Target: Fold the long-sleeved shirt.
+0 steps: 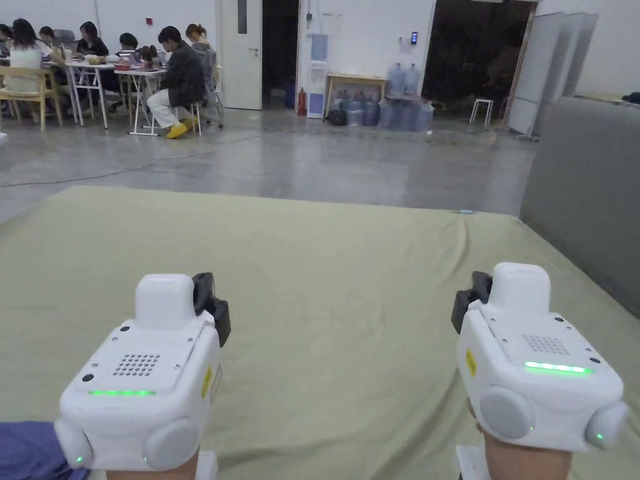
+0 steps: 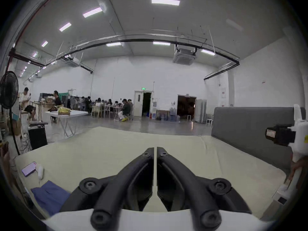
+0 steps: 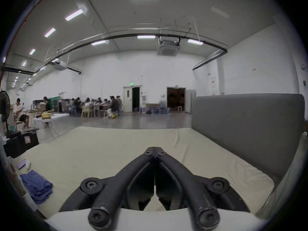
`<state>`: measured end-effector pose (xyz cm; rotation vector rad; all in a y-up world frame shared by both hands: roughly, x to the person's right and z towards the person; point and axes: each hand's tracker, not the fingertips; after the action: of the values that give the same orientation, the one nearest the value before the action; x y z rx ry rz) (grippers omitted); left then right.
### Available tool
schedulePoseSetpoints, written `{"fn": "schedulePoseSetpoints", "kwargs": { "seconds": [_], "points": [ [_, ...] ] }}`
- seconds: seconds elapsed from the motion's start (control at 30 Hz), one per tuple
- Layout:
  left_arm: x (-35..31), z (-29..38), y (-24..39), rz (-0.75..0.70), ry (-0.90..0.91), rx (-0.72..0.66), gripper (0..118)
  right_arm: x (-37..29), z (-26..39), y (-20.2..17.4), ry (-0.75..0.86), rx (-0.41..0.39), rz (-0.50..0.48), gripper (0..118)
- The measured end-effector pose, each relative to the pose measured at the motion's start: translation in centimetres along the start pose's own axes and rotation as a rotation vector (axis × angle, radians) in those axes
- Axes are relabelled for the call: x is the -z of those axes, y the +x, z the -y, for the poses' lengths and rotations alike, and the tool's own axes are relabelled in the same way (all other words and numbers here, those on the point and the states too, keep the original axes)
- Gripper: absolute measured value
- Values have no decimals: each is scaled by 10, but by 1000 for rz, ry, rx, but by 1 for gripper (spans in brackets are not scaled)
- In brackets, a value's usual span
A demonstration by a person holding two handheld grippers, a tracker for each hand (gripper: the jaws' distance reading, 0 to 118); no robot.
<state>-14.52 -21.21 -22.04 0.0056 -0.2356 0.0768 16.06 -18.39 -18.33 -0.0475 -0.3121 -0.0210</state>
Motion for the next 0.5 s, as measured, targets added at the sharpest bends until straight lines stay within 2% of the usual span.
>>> {"fn": "schedulePoseSetpoints", "kwargs": {
  "seconds": [0.23,0.5],
  "points": [
    [-42,37,14,8,-60,31,0,-30,38,24,18,-20,37,0],
    [-47,59,11,3,-117,59,0,-45,65,32,5,-43,57,0]
  ]
}}
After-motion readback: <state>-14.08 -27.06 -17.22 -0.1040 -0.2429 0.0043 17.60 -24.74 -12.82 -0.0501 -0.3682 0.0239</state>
